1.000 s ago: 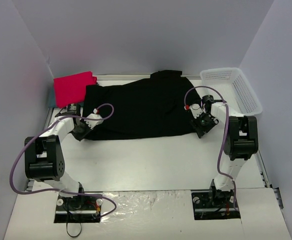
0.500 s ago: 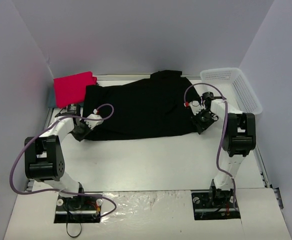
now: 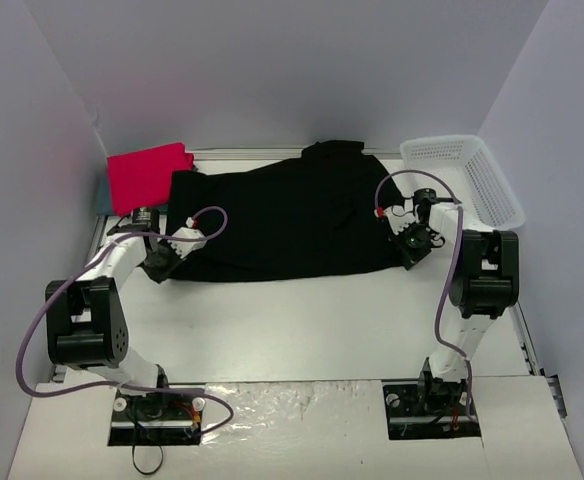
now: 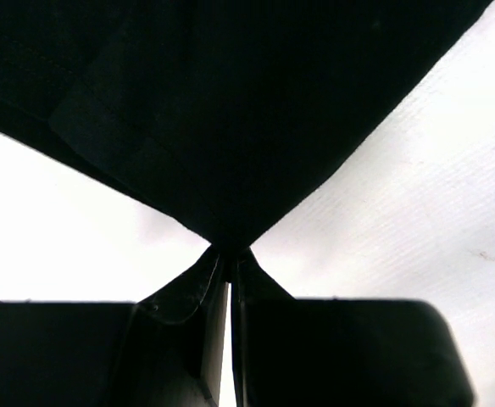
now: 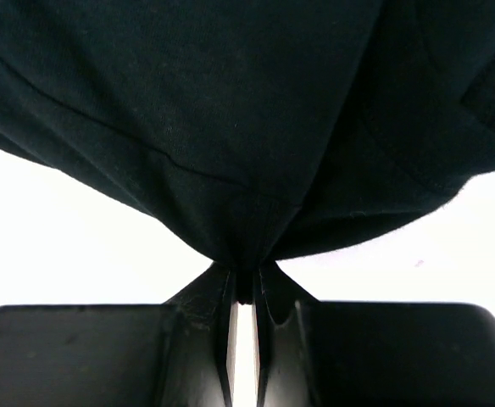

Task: Fold and stack the t-shirts
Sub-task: Fold the flattened tshirt in 1/3 of the way

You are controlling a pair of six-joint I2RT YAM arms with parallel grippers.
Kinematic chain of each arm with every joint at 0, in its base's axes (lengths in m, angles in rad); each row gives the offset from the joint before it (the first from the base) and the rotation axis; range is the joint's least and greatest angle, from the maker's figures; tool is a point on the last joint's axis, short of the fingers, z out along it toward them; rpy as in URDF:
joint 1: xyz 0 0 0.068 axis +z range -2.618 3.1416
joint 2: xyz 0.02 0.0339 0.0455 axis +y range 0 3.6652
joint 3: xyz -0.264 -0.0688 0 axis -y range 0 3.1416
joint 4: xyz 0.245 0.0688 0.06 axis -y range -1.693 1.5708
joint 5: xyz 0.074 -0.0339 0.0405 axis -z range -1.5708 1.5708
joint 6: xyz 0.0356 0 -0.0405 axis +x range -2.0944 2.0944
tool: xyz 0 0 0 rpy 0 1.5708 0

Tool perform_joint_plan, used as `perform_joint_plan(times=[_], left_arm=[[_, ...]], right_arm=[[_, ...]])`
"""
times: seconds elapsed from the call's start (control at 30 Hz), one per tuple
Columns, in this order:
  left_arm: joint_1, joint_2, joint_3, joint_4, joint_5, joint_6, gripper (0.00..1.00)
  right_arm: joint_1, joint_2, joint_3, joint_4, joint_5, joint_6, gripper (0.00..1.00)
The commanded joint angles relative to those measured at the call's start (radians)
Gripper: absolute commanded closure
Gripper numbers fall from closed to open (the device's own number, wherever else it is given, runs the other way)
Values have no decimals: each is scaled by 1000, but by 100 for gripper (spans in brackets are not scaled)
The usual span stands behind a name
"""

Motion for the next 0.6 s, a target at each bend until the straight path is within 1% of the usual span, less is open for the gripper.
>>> perform_joint_plan(times=[0.0, 0.03, 0.23, 0.57], left_arm=[[9, -101, -1, -79, 46, 16, 98], [9, -101, -1, -86, 46, 16, 98], [9, -206, -36, -183, 83, 75, 98], [9, -357, -60, -353, 122, 146, 97]], right_arm=[[-20, -81, -77, -134, 22, -46, 100], [-21, -81, -86, -134, 23, -52, 100], [-34, -251, -152, -217, 31, -92, 100], [-38, -502, -189, -430, -9, -165, 100]])
